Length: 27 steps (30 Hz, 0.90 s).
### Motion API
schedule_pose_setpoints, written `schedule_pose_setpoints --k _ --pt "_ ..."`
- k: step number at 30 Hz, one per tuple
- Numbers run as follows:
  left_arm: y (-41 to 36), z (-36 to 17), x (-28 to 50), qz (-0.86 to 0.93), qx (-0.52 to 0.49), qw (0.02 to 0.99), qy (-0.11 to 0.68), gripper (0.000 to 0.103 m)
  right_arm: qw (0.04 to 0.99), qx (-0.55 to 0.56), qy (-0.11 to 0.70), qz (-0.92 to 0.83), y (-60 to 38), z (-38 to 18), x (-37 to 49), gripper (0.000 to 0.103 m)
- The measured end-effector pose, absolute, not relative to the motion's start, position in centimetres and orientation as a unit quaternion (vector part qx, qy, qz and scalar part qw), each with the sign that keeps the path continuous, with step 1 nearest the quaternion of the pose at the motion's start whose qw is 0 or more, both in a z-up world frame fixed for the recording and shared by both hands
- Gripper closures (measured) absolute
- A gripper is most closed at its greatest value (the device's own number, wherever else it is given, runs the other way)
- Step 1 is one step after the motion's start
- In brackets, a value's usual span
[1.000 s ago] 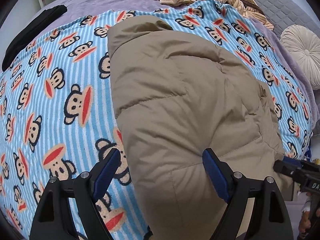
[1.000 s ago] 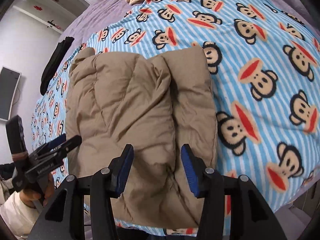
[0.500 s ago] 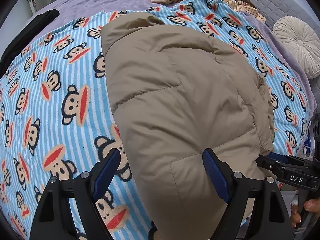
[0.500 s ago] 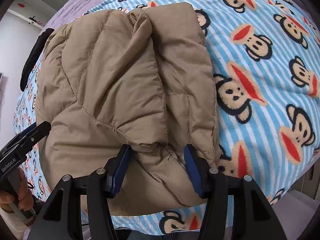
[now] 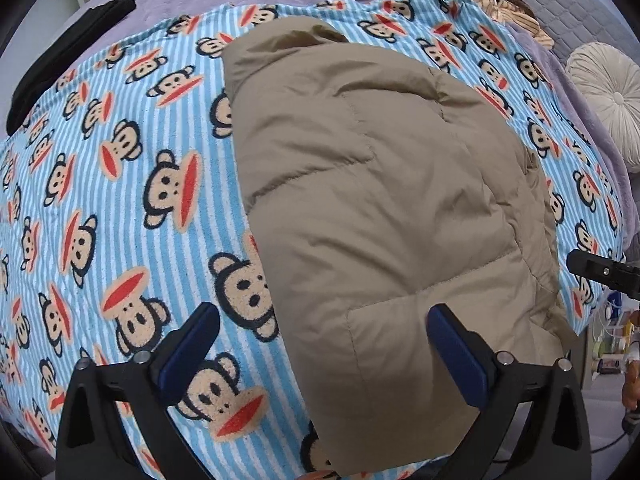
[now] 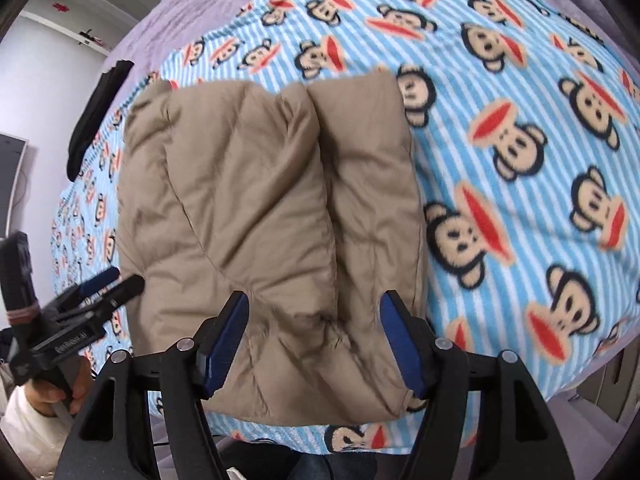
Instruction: Fold large clothes
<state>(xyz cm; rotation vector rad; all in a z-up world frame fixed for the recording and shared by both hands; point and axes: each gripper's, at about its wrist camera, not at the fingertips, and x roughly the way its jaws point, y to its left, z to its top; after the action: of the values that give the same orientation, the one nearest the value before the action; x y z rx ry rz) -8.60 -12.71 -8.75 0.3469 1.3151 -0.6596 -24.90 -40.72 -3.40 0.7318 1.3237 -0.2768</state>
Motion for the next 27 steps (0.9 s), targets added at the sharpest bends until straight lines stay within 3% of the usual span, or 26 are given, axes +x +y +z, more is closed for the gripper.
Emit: schedule_pose_setpoints --k 3,13,14,15,22,27 --pt "-12.6 -8.9 -8.3 -0.298 0.150 0.721 0.607 0.000 0.723 0.328 0.596 -0.119 -42.3 -3.5 -24.0 0.022" --pt "-12.9 -9.7 -5.6 -0.291 0.095 0.712 0.632 0.000 0.712 0.335 0.609 -0.102 -44.7 -6.1 -23.3 0.018" --pt "-13.0 -9.9 -5.5 -0.291 0.091 0.710 0.635 0.000 0.709 0.338 0.611 -0.095 -44.8 -6.4 -23.2 0.013" --pt "-13.1 -10.0 -5.3 -0.293 0.085 0.707 0.637 0.000 0.705 0.341 0.616 -0.089 -45.0 -7.0 -23.0 0.000" --pt "-13.5 -11.6 -4.4 -0.336 0.041 0.667 0.663 0.000 0.701 0.387 0.598 -0.038 -46.3 -8.9 -22.1 0.000" --pt "-13.1 -13.4 -2.8 -0.356 -0.015 0.637 0.684 0.000 0.680 0.374 0.631 -0.014 -46.7 -11.3 -20.7 0.000"
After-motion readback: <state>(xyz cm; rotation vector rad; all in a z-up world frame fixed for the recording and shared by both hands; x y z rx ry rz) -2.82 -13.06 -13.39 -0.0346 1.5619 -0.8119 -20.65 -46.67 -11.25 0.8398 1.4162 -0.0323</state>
